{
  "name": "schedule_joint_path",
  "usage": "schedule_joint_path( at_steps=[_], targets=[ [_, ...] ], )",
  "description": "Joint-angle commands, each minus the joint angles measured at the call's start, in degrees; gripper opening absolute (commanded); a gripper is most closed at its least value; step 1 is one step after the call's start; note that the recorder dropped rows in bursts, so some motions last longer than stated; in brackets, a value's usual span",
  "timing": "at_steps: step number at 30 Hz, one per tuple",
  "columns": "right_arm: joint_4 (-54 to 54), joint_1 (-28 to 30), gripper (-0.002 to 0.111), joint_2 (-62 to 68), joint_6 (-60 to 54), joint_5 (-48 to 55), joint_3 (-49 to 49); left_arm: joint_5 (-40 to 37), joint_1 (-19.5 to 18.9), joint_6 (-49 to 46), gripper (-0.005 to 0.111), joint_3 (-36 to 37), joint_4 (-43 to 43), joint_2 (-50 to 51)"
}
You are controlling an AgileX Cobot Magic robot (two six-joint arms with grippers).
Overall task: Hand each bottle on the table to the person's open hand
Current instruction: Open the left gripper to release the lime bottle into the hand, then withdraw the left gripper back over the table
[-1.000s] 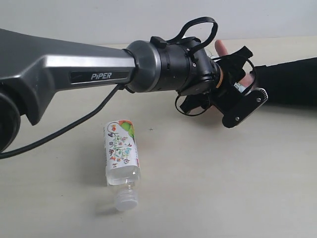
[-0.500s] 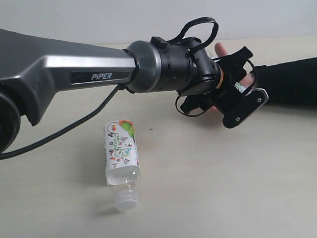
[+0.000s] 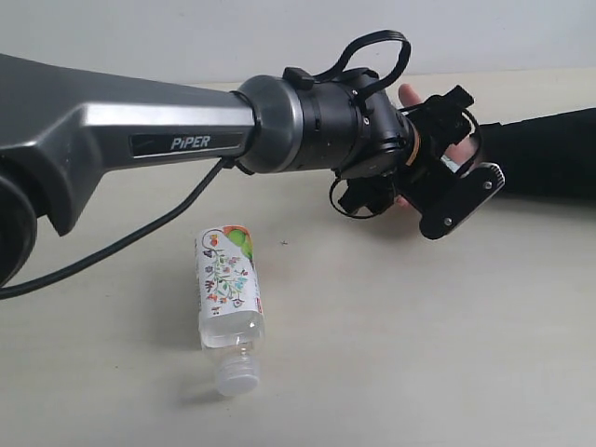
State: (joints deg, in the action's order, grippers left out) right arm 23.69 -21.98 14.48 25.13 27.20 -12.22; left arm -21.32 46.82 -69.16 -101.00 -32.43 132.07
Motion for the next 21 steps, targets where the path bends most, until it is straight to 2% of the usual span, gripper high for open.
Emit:
schedule_joint_path(
  at_steps=[1, 10, 13, 15, 17, 19, 20, 21],
  targets=[
    [0.6, 0.0, 0.001, -0.5, 0.1, -0.7, 0.3, -2.7, 0.1, 0.8, 0.084, -0.4, -1.8, -1.5],
    [0.5, 0.0, 0.001, -0.5, 0.1, -0.7, 0.3, -8.8, 0.5, 1.1, 0.084, -0.4, -3.6, -7.6],
    [0.5, 0.0, 0.001, -0.5, 0.1, -0.7, 0.3, -12.5, 1.1, 5.4, 0.084, -0.4, -3.6, -10.9],
    [0.5, 0.0, 0.001, -0.5, 0.1, -0.7, 0.3, -18.2, 1.2, 12.7, 0.084, -0.4, -3.6, -14.4],
    [0.5, 0.0, 0.001, -0.5, 0.1, -0.7, 0.3, -21.9, 1.2, 26.8, 0.083, -0.4, -3.4, -17.1],
    [0.5, 0.0, 0.001, -0.5, 0.1, -0.7, 0.3, -26.1, 1.2, 36.3, 0.079, -0.4, -3.4, -19.9],
    [0.5, 0.0, 0.001, -0.5, 0.1, -0.7, 0.3, -27.9, 1.2, 40.8, 0.07, -0.4, -3.4, -21.2],
    [0.5, 0.0, 0.001, -0.5, 0.1, -0.7, 0.3, -29.6, 1.2, 44.4, 0.052, -0.4, -3.4, -22.5]
  ],
)
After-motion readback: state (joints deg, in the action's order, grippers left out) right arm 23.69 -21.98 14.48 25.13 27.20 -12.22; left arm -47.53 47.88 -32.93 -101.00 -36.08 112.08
